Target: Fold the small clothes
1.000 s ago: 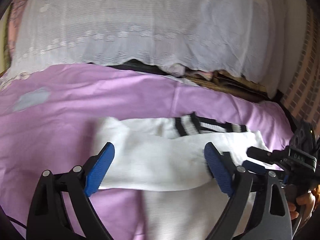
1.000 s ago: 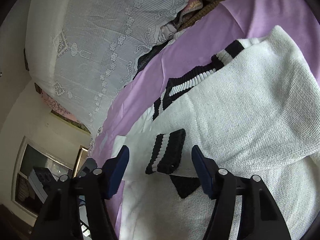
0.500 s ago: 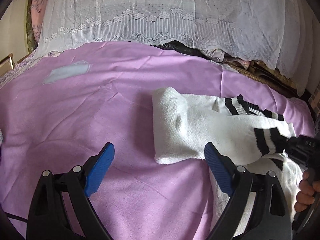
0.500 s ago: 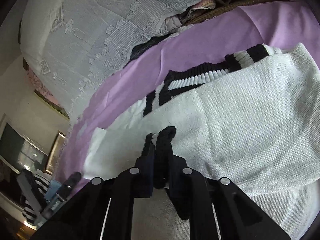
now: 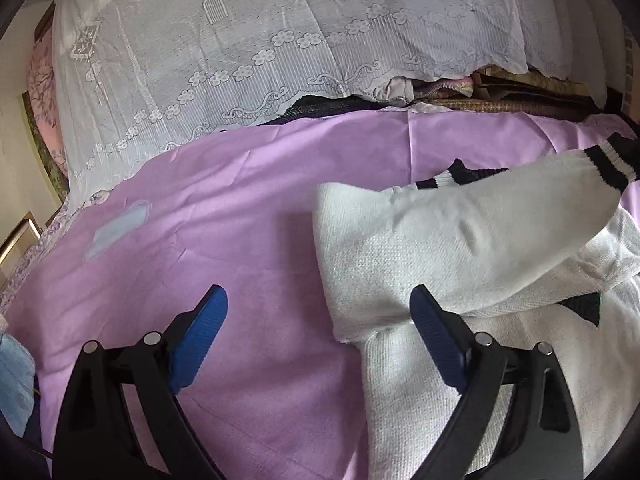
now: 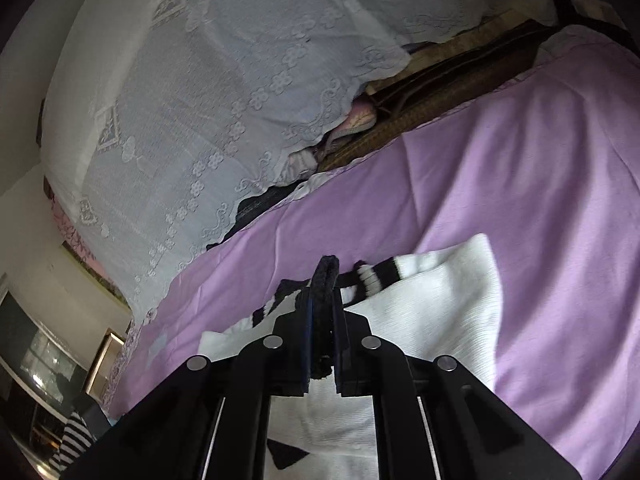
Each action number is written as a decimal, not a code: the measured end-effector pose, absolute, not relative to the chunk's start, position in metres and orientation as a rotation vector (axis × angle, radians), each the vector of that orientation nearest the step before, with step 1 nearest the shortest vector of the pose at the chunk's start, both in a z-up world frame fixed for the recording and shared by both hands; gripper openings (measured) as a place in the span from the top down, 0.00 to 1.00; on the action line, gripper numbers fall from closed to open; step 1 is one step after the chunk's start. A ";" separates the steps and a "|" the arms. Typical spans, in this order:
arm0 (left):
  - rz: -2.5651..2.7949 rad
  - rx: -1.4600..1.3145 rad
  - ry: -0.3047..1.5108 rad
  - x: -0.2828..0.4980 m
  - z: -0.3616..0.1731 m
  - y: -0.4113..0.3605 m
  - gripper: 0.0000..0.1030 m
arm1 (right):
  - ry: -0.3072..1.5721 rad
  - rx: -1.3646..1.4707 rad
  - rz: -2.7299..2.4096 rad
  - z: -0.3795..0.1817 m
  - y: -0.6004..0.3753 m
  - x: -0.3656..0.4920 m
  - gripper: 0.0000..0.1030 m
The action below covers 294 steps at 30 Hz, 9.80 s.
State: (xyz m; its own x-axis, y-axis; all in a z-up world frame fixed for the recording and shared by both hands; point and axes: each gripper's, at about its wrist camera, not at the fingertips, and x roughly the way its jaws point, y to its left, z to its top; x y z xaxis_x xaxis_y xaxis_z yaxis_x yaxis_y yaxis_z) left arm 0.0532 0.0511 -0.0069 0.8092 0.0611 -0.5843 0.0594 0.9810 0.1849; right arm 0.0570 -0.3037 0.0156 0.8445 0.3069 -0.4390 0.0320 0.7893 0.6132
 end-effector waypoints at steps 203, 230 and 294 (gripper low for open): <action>-0.586 -0.142 0.969 -0.168 -0.045 0.103 0.50 | 0.859 0.450 0.346 -0.055 -0.221 -0.261 0.55; -0.567 -0.235 0.967 -0.181 -0.050 0.122 0.59 | 0.911 0.469 0.336 -0.060 -0.228 -0.271 0.79; -0.441 -0.161 0.772 -0.011 0.019 0.057 0.83 | 0.606 0.607 0.251 0.006 -0.267 -0.097 0.89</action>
State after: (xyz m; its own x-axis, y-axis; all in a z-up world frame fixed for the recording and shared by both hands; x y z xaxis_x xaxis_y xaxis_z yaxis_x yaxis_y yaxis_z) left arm -0.0106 0.0569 0.0192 0.6306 -0.4417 -0.6381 0.3258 0.8969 -0.2989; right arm -0.0971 -0.2671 0.0062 0.7986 0.3912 -0.4574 -0.0469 0.7981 0.6007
